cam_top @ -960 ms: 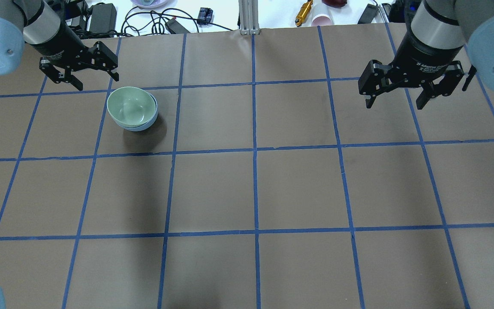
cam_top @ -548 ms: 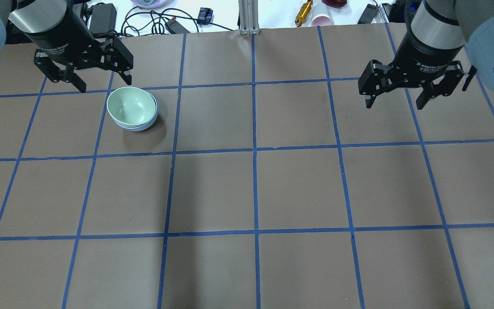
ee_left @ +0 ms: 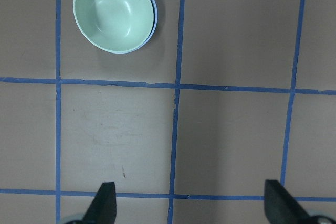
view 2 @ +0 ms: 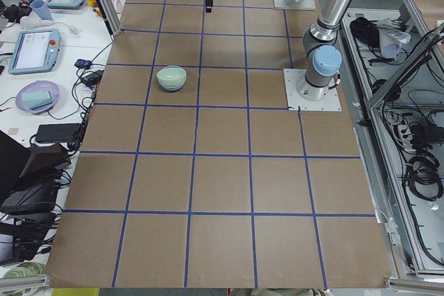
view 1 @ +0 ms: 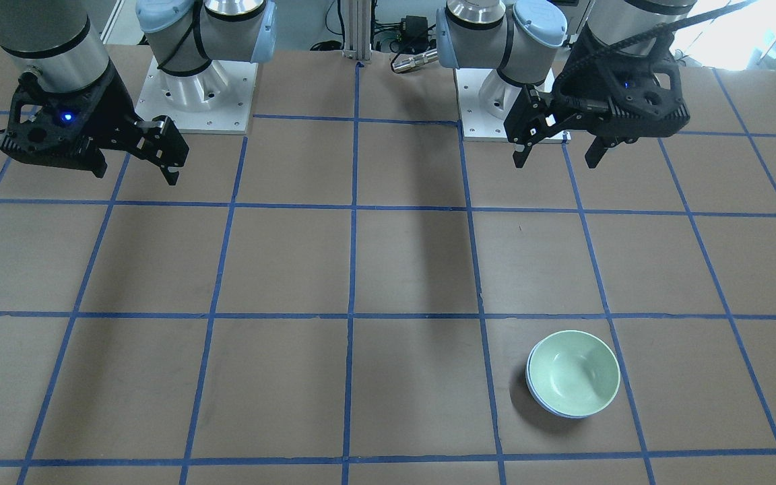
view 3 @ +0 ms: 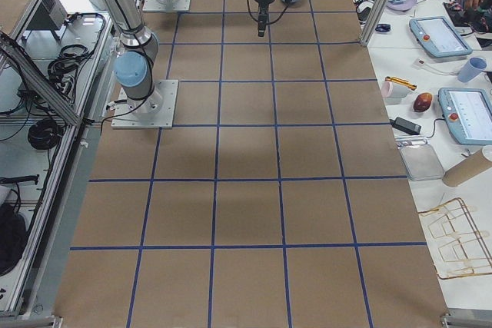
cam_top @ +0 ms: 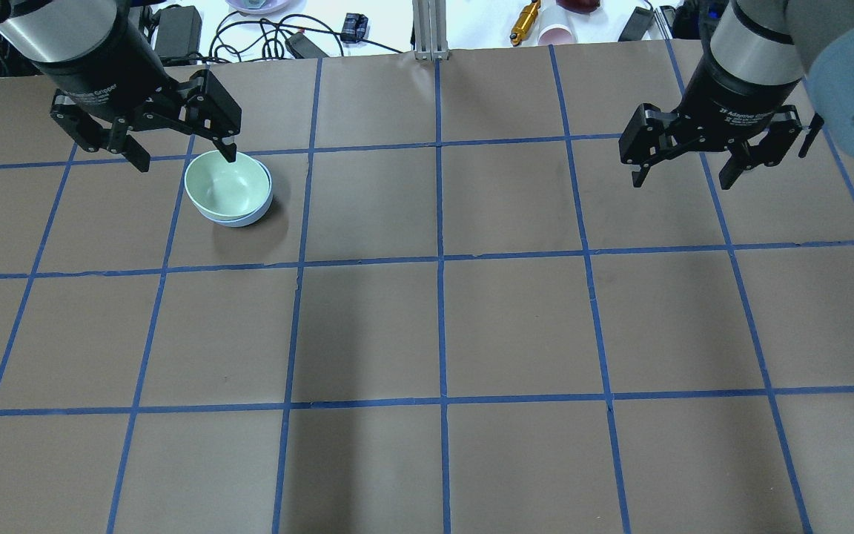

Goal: Stack green bowl on blue bowl

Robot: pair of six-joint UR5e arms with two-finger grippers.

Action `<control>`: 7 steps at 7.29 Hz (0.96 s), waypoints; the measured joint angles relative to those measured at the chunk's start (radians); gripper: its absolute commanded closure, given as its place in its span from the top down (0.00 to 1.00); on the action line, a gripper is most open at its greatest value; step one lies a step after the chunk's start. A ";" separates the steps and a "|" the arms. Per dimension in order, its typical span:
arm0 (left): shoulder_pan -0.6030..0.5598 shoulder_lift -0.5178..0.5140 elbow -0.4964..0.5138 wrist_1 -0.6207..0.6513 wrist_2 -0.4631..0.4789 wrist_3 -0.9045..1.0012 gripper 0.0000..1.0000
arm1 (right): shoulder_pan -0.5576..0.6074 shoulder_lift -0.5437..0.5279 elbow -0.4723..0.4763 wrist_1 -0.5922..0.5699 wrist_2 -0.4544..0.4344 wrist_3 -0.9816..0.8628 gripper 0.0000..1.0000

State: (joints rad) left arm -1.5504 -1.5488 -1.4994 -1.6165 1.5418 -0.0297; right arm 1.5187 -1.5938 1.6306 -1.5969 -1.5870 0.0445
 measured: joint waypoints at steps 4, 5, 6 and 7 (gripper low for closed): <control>-0.003 0.013 0.002 -0.028 0.018 0.007 1.00 | 0.000 0.000 0.001 0.000 0.000 0.000 1.00; -0.003 0.014 0.002 -0.034 0.025 0.013 1.00 | 0.000 0.000 0.000 0.000 -0.001 0.000 1.00; -0.004 0.014 0.002 -0.038 0.029 0.020 1.00 | 0.000 0.000 0.000 0.000 -0.001 0.000 1.00; -0.004 0.014 0.003 -0.041 0.031 0.032 1.00 | 0.000 0.000 0.000 0.000 -0.001 0.000 1.00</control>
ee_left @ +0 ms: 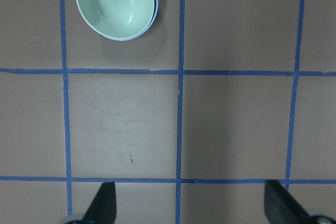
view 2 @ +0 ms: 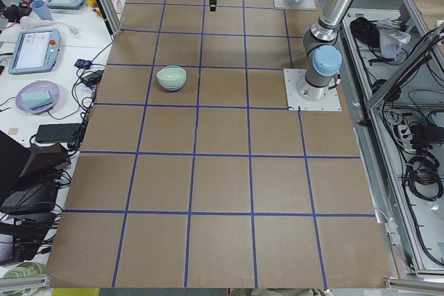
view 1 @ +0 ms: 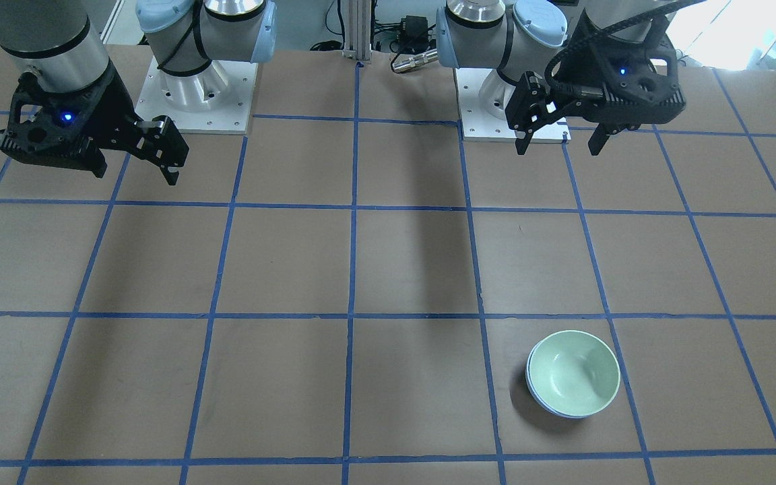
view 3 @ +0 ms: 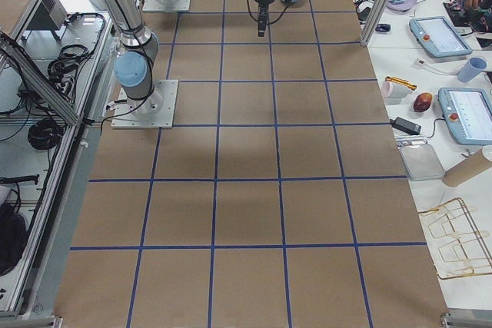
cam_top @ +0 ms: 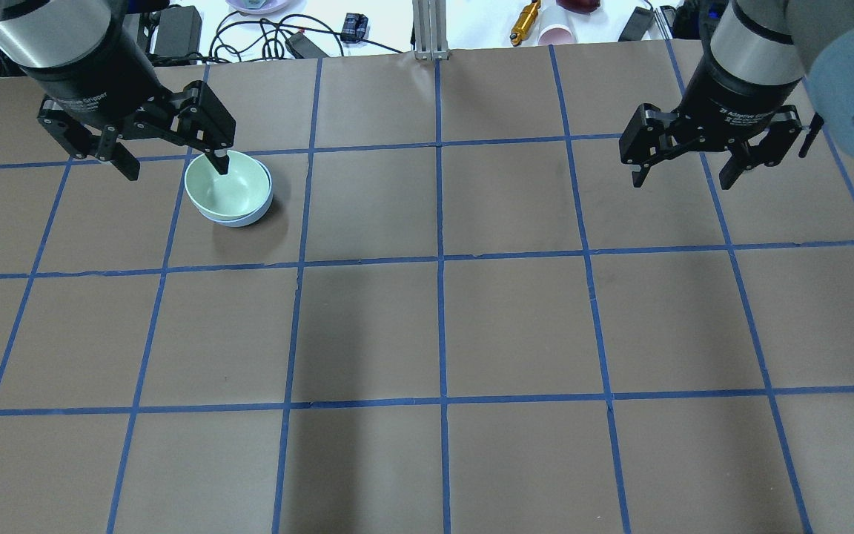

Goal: Stack green bowl on blue bowl

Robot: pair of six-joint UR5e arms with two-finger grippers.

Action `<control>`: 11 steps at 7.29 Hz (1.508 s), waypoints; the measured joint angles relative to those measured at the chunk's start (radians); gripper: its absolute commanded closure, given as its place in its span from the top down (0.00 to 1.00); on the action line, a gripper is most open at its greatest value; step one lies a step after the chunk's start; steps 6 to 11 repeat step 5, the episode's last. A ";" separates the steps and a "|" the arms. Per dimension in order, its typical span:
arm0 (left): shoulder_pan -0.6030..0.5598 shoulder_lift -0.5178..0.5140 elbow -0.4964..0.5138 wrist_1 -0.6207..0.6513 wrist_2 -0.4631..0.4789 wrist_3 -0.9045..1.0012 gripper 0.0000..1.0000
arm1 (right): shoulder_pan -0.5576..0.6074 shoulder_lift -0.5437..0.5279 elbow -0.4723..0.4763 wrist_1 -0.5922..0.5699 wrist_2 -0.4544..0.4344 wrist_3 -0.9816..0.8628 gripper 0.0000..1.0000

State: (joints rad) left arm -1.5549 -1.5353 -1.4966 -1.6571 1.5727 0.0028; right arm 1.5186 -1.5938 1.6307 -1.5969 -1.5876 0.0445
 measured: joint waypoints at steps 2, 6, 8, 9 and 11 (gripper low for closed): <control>-0.001 -0.003 0.005 -0.001 0.001 0.030 1.00 | 0.000 0.000 0.000 0.000 0.000 0.000 1.00; -0.002 -0.013 0.009 0.004 0.001 0.029 1.00 | 0.000 0.000 0.000 0.000 0.000 0.000 1.00; -0.002 -0.013 0.009 0.004 0.001 0.029 1.00 | 0.000 0.000 0.000 0.000 0.000 0.000 1.00; -0.002 -0.013 0.009 0.004 0.001 0.029 1.00 | 0.000 0.000 0.000 0.000 0.000 0.000 1.00; -0.002 -0.013 0.009 0.004 0.001 0.029 1.00 | 0.000 0.000 0.000 0.000 0.000 0.000 1.00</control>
